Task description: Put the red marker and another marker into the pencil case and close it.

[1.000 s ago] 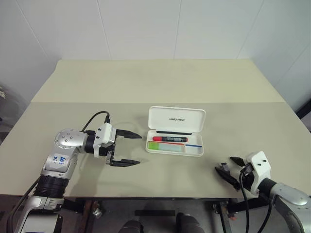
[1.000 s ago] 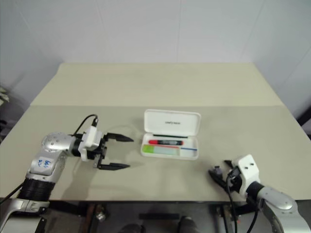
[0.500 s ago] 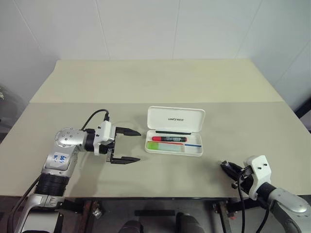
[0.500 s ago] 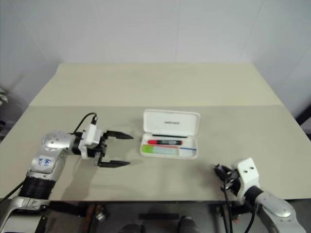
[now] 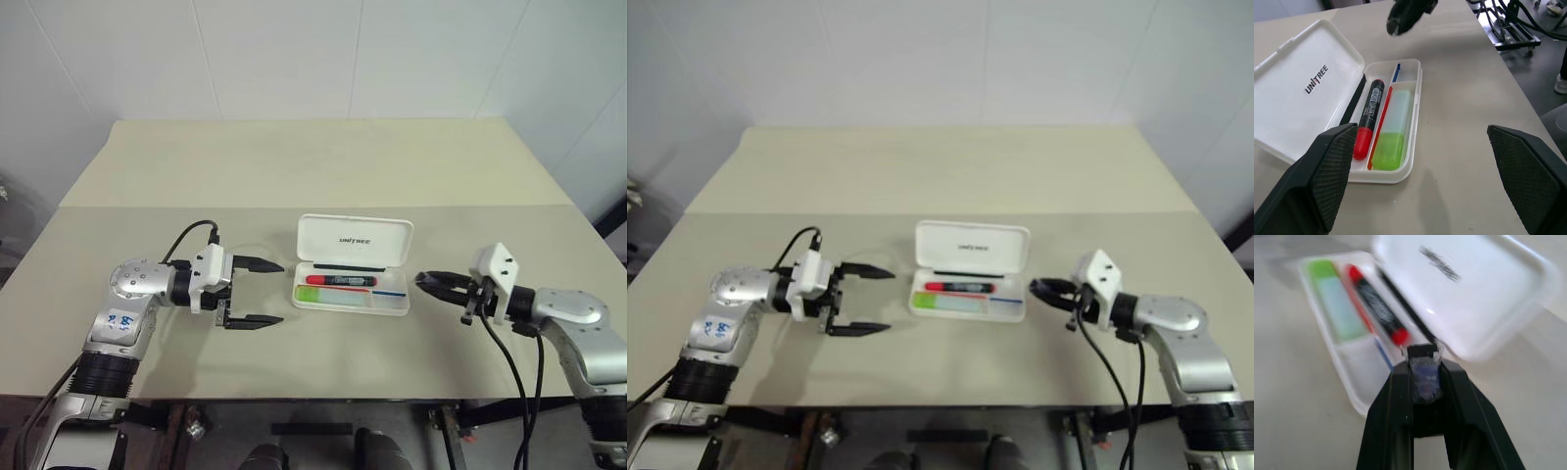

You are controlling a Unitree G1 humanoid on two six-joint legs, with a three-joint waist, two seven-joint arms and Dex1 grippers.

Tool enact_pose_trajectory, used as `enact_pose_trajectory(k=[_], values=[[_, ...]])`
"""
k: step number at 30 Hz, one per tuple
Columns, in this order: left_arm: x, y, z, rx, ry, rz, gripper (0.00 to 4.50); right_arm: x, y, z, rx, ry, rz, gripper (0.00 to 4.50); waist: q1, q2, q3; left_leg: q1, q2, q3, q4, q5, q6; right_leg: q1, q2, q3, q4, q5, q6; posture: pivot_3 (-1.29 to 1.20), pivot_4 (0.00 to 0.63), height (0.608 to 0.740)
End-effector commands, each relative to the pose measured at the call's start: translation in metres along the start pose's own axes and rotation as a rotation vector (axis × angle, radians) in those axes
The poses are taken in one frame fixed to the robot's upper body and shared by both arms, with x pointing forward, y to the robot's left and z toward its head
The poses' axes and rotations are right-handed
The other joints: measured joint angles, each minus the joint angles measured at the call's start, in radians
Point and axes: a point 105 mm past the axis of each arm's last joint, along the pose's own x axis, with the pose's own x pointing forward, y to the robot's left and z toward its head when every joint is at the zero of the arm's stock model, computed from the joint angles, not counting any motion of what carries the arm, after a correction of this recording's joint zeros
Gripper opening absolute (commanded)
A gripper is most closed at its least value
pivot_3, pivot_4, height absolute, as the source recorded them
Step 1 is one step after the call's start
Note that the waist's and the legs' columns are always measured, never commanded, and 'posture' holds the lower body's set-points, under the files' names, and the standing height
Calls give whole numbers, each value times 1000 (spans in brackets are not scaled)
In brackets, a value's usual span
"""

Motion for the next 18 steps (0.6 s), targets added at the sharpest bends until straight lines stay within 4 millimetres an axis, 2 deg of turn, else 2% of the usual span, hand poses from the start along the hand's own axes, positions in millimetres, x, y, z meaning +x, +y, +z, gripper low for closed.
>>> enact_pose_trajectory(k=[1,8,18], values=[[-2,-1,9,47,-11,12,4500,12,6,11,-54,-22,122,379,0,0,0,0,0,0,0,0,0,0,0,0,0,0,0,0,150,740],[-3,-4,11,50,-7,19,4500,35,16,16,-78,-31,277,379,0,0,0,0,0,0,0,0,-1,0,0,0,0,0,0,0,150,740],[-6,-4,14,51,5,29,4500,35,3,5,-61,-13,259,379,-1,0,0,0,0,0,0,0,-1,-1,0,0,0,0,0,0,150,740]])
